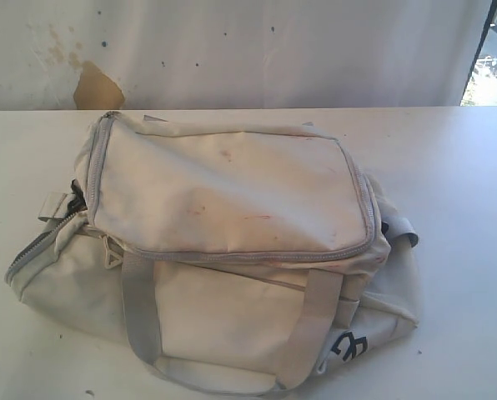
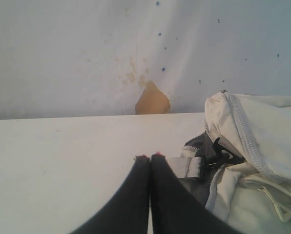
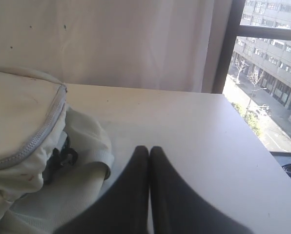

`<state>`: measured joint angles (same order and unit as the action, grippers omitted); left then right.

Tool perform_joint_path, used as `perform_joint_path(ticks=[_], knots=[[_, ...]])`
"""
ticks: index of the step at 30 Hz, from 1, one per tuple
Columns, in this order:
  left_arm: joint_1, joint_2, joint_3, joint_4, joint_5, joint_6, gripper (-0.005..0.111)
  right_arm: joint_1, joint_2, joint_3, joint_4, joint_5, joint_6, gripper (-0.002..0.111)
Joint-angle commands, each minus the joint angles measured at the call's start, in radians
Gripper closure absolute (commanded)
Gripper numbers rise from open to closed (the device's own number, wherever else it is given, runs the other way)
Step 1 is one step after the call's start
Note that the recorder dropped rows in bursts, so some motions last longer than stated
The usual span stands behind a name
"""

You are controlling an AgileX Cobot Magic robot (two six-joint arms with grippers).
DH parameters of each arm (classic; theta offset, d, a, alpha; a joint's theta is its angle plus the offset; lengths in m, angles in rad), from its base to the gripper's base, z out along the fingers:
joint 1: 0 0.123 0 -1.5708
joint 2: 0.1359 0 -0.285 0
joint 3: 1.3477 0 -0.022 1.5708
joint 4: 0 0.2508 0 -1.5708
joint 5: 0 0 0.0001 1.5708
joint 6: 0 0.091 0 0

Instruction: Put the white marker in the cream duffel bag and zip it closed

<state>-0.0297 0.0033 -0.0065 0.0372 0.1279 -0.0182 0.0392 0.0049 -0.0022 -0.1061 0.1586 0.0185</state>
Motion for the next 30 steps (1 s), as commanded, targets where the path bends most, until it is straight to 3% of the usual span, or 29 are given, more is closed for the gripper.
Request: perform_joint_path(ticks=[1, 14, 30], knots=[[-0.007, -0.003, 0.006, 0.002, 0.000, -0.006, 0.107, 0.000, -0.005, 0.002, 0.002, -0.002, 0.010, 0.108], [-0.007, -0.003, 0.006, 0.002, 0.000, -0.006, 0.107, 0.000, -0.005, 0.002, 0.017, 0.004, 0.057, 0.108], [-0.007, -0.003, 0.006, 0.002, 0.000, -0.004, 0.107, 0.000, -0.005, 0.002, 0.100, 0.009, -0.019, 0.108]])
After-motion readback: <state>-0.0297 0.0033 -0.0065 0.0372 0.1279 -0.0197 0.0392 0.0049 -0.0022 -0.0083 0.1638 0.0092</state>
